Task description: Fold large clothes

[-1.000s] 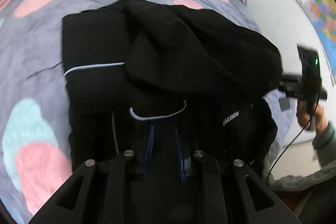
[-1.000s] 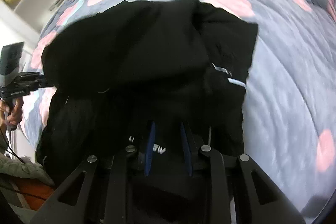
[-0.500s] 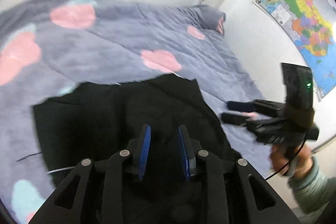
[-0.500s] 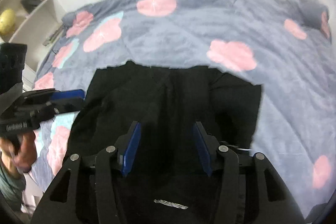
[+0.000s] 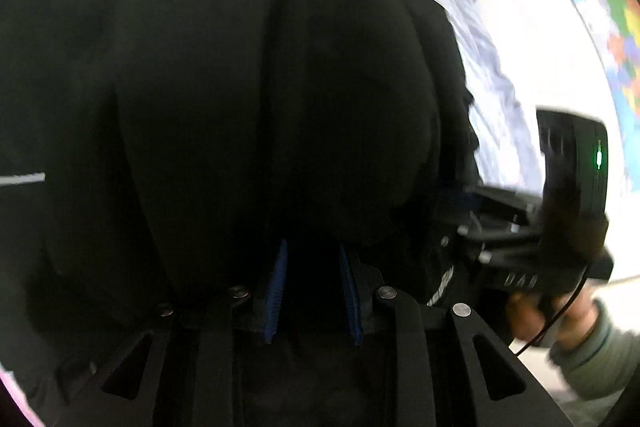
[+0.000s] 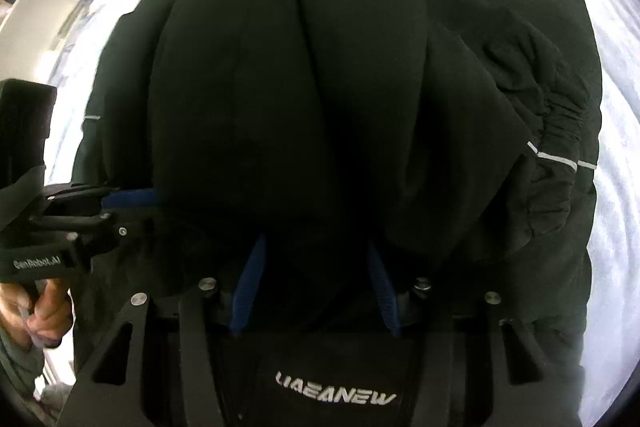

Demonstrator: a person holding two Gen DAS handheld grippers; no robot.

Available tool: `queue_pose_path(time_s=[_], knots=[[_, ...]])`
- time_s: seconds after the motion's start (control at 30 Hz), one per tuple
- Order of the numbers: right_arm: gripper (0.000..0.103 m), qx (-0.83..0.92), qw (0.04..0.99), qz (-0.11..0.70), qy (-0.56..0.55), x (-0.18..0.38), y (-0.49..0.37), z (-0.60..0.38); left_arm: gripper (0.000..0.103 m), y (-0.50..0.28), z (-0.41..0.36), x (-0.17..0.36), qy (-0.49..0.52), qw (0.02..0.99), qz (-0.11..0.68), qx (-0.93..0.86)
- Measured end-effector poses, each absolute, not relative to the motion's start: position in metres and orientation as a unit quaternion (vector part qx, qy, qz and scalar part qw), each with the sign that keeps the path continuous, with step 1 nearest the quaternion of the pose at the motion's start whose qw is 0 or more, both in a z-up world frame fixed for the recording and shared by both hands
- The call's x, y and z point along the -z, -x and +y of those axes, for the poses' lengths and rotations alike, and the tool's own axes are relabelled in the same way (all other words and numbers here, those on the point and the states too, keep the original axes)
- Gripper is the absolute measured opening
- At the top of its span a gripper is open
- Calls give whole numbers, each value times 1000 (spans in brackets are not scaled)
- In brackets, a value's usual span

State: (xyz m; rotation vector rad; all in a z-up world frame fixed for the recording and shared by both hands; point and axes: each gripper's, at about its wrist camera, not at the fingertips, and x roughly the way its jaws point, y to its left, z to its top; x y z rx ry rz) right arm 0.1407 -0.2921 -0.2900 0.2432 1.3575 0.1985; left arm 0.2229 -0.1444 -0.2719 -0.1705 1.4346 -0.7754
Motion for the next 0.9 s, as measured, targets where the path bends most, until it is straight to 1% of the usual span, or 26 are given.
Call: queue_pose_path(time_s=[0.13, 0.17, 0.2, 0.27, 0.37, 0.43, 0.53, 0.57, 0.6, 0.67, 0.77, 0.9], knots=[[53, -91, 758, 636, -113, 281, -141, -291, 25, -228, -139, 273, 114, 665, 654, 342], [53, -92, 756, 637, -120, 271, -142, -292, 25, -229, -136, 268, 123, 663, 656, 341], [53, -96, 762, 628, -125, 255, -142, -293, 25, -227, -133, 259, 127, 666, 650, 342], [53, -108, 794, 586, -120, 217, -146, -291, 25, -224, -131, 239, 116, 683, 630, 350], [54, -109, 818, 554, -107, 191, -165, -281, 28, -216, -126, 226, 95, 702, 619, 341], [54, -104, 817, 558, -100, 202, -184, -271, 27, -218, -121, 234, 104, 702, 626, 325], [54, -81, 781, 613, -87, 266, -210, -260, 26, -226, -113, 261, 162, 679, 648, 306], [56, -77, 776, 621, -80, 284, -215, -260, 22, -226, -110, 270, 187, 670, 653, 298], [58, -75, 780, 616, -79, 287, -217, -257, 21, -226, -107, 274, 199, 666, 656, 294], [58, -69, 782, 614, -78, 286, -218, -254, 20, -221, -101, 272, 217, 663, 655, 289], [58, -62, 777, 619, -93, 268, -212, -256, 20, -203, -97, 253, 185, 679, 648, 292], [58, -86, 783, 594, -166, 231, -170, -263, 22, -169, -80, 218, 143, 705, 628, 297]])
